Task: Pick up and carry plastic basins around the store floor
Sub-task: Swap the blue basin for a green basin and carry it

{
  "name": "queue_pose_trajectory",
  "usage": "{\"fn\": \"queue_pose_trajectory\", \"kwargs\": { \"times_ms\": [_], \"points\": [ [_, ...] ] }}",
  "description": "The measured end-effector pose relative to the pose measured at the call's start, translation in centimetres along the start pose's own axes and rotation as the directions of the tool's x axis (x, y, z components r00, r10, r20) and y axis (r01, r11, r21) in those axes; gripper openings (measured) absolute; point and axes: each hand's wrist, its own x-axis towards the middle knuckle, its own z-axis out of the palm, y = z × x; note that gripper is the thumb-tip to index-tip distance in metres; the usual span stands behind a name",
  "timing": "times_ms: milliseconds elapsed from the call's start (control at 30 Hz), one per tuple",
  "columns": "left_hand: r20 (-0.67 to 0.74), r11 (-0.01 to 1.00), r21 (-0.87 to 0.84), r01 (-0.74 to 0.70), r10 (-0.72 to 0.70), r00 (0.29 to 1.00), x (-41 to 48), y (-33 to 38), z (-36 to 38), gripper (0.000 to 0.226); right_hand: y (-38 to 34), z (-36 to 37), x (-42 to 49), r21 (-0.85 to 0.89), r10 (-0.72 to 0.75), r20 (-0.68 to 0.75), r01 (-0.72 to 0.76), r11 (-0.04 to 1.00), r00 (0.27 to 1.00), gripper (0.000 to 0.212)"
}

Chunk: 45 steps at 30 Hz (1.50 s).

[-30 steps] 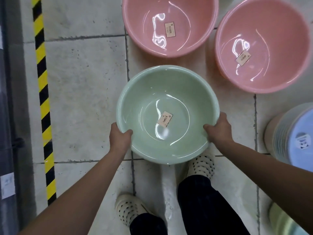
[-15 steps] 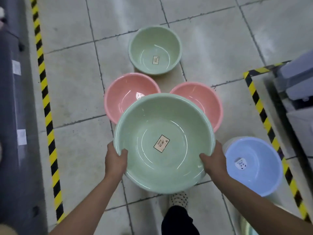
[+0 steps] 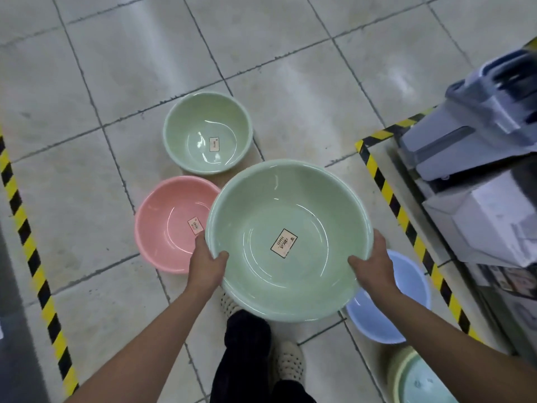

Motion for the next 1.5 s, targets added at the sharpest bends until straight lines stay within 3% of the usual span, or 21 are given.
{"fn": "queue_pose_trajectory", "kwargs": {
  "times_ms": [233,500,967,1200,1333,1500],
  "points": [
    [0.122,0.997,-0.008,0.074,-0.072,0.990,7.7,-0.2,4.4,0.063,1.6,1.7,6.5,-0.045,0.064,-0.063,-0.067,0.997,0.996,0.074],
    [0.086,0.990,0.108,0.092,-0.102,0.991,14.5,-5.3,8.5,0.061,6.3,7.9,15.1,0.021,0.205,-0.088,-0.204,0.979,0.975,0.072],
    [0.087,0.969,0.245,0.017,-0.040,0.995,21.7,-10.9,18.0,0.049,14.4,10.7,26.1,-0.008,0.239,-0.076,-0.240,0.971,0.968,0.077],
    [0.063,0.976,0.207,0.069,-0.084,0.995,23.0,-13.7,21.6,0.072,16.5,10.3,28.8,-0.039,0.215,-0.068,-0.218,0.975,0.974,0.080],
    [0.003,0.982,0.179,0.057,-0.058,0.998,23.0,-14.8,22.7,0.067,17.7,10.6,29.5,-0.069,0.176,-0.049,-0.179,0.982,0.983,0.084],
    [0.036,0.994,0.095,0.056,-0.059,0.998,23.3,-14.9,21.8,0.059,18.0,10.9,29.0,-0.064,0.155,-0.041,-0.158,0.985,0.987,0.080]
  ]
}}
